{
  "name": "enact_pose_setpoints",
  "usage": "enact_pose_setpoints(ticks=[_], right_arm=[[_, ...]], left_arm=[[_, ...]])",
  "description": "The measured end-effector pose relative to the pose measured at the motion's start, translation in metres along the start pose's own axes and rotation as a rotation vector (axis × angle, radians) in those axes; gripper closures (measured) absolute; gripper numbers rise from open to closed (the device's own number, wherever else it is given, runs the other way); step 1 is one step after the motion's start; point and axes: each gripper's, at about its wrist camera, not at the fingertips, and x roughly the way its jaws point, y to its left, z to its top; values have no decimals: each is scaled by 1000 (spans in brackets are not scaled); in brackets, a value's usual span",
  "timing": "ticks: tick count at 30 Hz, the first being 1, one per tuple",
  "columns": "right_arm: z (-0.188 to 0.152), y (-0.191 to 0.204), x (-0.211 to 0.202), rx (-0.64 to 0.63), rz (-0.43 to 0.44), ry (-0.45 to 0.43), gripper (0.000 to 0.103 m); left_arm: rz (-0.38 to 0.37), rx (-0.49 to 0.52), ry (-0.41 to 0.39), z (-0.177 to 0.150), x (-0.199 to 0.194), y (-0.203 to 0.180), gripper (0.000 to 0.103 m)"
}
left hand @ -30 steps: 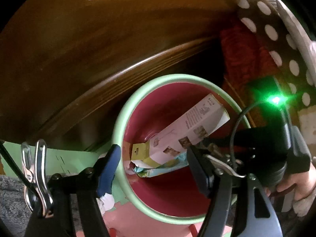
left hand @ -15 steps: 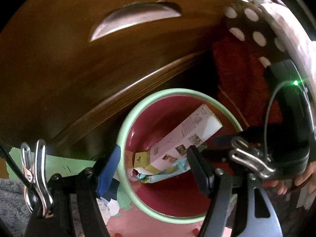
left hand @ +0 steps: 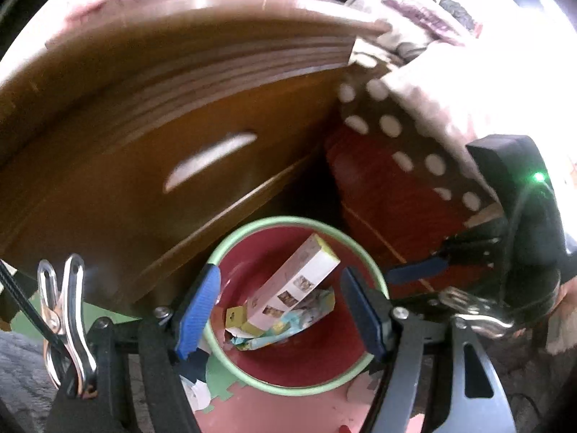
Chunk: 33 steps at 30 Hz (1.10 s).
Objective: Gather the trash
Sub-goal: 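Move the left gripper back up toward the pink bag on the nightstand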
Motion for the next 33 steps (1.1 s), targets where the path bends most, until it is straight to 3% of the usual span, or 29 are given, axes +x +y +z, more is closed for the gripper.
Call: enact_pose_setpoints(ticks=[3, 15, 20, 24, 33], right_arm=[[-4, 14, -26, -114, -30, -35, 58], [20, 34, -109, -214, 112, -291, 58], [48, 45, -145, -228, 132, -422, 57], [81, 47, -152, -156, 133, -540, 52], [142, 62, -151, -116, 67, -615, 41]], left_arm=[[-21, 6, -24, 6, -20, -4, 30], [-1, 18, -215, 43, -97, 0, 30], [55, -13, -289, 66, -120, 20, 29], [136, -58, -326, 83, -125, 43, 29], [222, -129, -377, 112, -130, 87, 29]])
